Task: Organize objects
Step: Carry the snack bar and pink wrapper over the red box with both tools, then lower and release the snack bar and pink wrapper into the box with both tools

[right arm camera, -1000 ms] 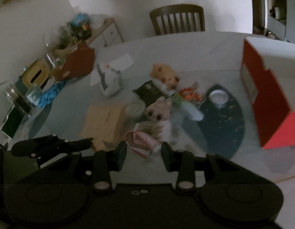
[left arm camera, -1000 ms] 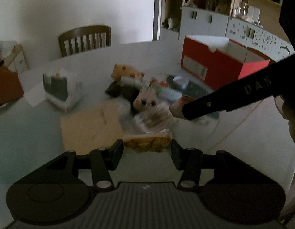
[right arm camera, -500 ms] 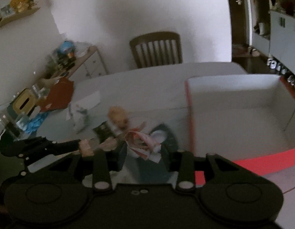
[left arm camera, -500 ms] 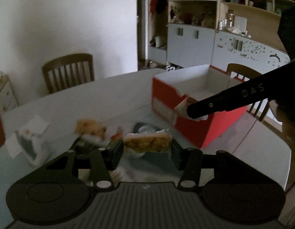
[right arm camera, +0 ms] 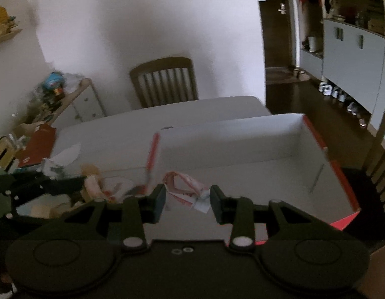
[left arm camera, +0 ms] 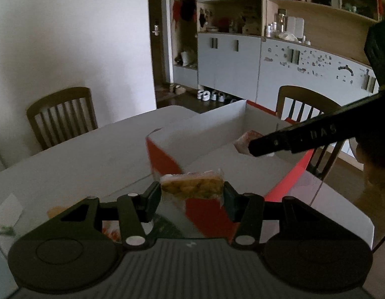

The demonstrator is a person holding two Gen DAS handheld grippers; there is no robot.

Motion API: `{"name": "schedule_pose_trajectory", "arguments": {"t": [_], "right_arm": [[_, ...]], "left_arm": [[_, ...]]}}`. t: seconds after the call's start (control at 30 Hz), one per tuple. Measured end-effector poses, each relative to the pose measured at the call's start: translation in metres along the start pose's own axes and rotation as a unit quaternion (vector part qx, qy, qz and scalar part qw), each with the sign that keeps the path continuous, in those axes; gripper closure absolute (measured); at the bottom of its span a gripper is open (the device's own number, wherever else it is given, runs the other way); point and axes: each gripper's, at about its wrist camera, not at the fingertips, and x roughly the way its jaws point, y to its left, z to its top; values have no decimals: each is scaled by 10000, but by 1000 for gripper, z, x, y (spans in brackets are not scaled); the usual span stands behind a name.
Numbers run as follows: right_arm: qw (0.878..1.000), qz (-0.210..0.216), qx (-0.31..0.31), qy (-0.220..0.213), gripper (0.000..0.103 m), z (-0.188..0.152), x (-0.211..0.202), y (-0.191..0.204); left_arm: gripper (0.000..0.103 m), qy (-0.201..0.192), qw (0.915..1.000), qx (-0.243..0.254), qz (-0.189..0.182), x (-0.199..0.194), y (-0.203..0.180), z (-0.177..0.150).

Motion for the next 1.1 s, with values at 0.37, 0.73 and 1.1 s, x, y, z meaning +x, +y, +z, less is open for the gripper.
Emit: {"name": "schedule_pose_trajectory", "arguments": {"t": [0.37,0.73,1.1], "right_arm": [[9985,-446,-119,296,65,-1,25,-44],[9909,-626,-558,1049,66,-8,75,-57],[9776,-559,-1120,1694,65,-8,113,-65]], "left_arm": [[51,452,9979,396,-230,77,-37,51],[51,1795,9824,442,-278,180,-59,66],[51,2716,9615,276,-307,235,-56,56]]}}
